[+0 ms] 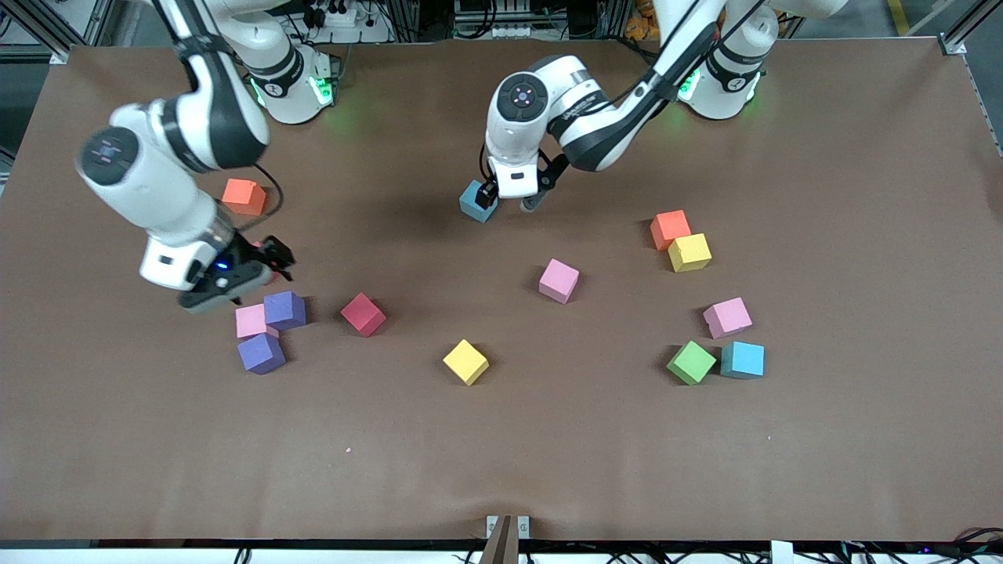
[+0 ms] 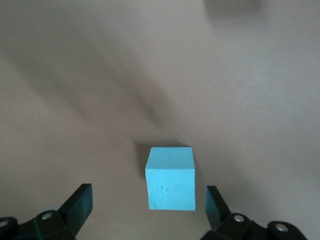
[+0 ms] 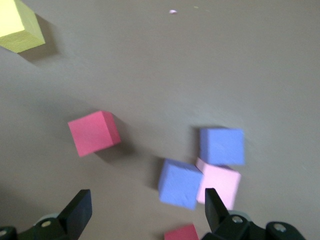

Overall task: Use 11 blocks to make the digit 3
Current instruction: 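Lower the left gripper onto the cyan block while the right gripper reaches the magenta block, then close the left gripper on cyan while the right gripper closes on magenta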

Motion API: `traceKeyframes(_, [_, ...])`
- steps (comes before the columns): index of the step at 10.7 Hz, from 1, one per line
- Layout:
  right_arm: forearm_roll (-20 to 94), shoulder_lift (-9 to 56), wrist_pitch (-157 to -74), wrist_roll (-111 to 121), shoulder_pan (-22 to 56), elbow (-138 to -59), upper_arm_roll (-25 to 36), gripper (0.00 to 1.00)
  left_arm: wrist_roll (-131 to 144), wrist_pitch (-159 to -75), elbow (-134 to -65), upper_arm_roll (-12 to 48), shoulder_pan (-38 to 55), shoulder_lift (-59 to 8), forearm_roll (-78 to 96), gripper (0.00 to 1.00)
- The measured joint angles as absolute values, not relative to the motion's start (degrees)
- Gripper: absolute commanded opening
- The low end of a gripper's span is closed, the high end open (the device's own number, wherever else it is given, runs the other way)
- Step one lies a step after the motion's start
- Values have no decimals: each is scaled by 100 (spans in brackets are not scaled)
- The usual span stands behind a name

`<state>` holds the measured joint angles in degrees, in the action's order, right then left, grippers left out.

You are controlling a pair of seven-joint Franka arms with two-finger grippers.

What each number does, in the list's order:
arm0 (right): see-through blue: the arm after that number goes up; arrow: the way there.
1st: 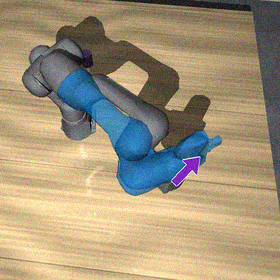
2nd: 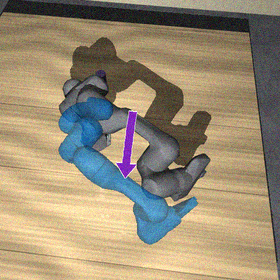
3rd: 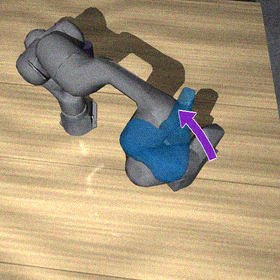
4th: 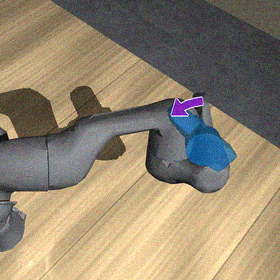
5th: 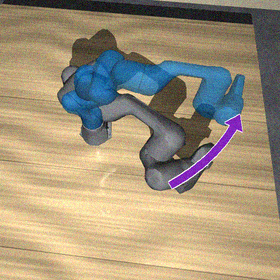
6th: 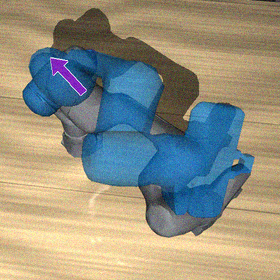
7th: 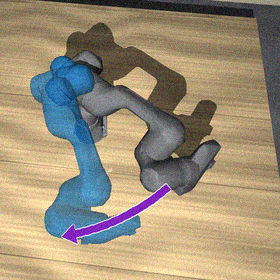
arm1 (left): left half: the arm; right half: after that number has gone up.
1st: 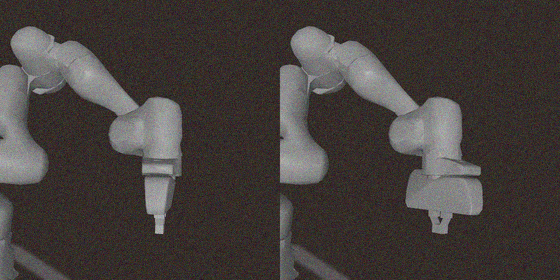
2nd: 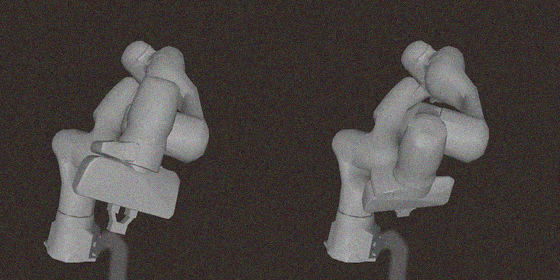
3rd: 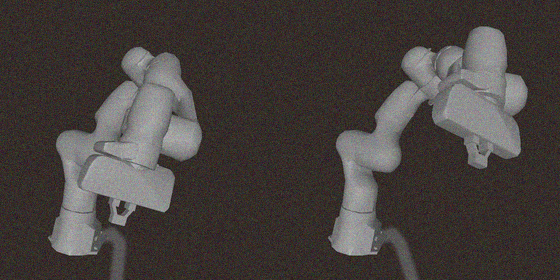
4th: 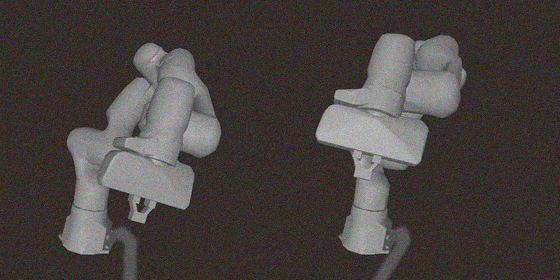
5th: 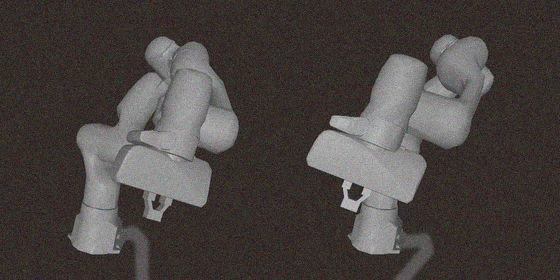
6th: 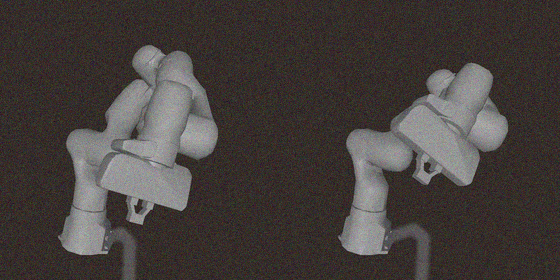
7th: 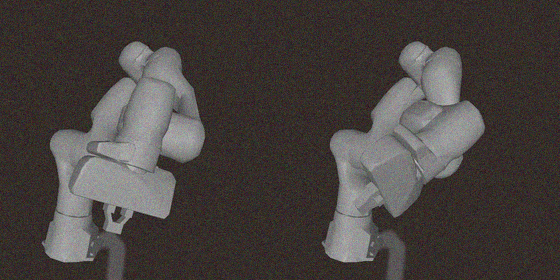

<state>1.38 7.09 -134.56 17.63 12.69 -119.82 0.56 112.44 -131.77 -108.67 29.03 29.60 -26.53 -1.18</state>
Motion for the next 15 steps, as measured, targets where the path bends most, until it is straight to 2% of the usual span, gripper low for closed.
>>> traceKeyframes(3, [184, 1059, -13871, 1763, 1495, -11978, 55, 100, 11836, -13518, -10777, 2278, 3861, -2967, -118, 100])
traceKeyframes(8, [384, 1791, -14761, 1770, 1797, -11939, 54, 100, 11883, -13957, -10755, 2128, 4071, -3200, -118, 100])
traceKeyframes(12, [389, 2475, -14834, 1772, 1991, -11661, 53, 100, 11883, -14263, -10737, 2032, 4128, -3343, -118, 100])
traceKeyframes(15, [390, 2522, -14808, 1898, 2008, -11657, 52, 100, 11883, -14418, -10731, 1980, 4211, -3483, -118, 100])
